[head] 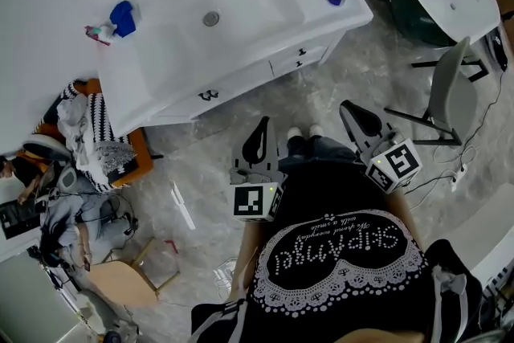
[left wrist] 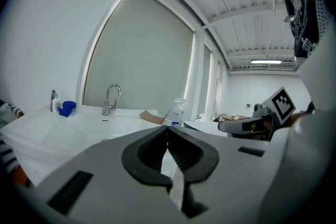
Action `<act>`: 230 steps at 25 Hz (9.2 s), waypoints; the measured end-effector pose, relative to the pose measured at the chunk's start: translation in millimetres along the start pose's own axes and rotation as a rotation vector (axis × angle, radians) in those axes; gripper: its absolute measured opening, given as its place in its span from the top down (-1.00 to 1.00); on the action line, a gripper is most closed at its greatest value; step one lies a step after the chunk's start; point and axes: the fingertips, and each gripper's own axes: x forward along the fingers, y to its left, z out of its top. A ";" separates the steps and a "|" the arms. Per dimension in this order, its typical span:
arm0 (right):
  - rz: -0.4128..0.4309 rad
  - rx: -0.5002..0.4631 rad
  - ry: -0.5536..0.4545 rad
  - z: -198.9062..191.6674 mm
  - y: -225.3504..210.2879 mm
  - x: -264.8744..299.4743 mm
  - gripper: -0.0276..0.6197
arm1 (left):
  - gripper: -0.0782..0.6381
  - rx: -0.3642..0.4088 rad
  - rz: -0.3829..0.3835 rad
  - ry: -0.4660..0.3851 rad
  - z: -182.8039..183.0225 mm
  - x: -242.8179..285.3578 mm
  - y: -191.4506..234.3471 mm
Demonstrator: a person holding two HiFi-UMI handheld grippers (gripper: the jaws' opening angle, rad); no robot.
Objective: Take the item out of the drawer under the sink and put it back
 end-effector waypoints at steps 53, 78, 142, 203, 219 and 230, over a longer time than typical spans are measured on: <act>-0.289 0.026 0.167 -243.8 -177.4 221.1 0.51 | 0.76 -0.204 -0.024 0.216 -83.5 -3.3 5.2; -0.308 0.021 0.308 -330.5 -224.2 292.4 0.47 | 0.76 -0.316 -0.037 0.297 -120.4 35.6 0.8; -0.249 0.068 0.167 -184.8 -125.0 83.4 0.86 | 0.76 -0.186 -0.029 0.057 -40.6 35.2 -16.6; 0.045 -0.129 -0.116 32.5 -87.3 12.4 0.85 | 0.76 0.014 0.113 -0.141 50.7 60.7 -44.2; 0.128 -0.654 0.288 -55.9 -107.1 68.1 0.85 | 0.76 -0.013 0.149 -0.141 48.9 63.9 -40.1; 0.358 -0.886 0.680 -219.2 -142.8 186.8 0.72 | 0.76 -0.089 0.353 -0.075 34.0 48.5 -22.6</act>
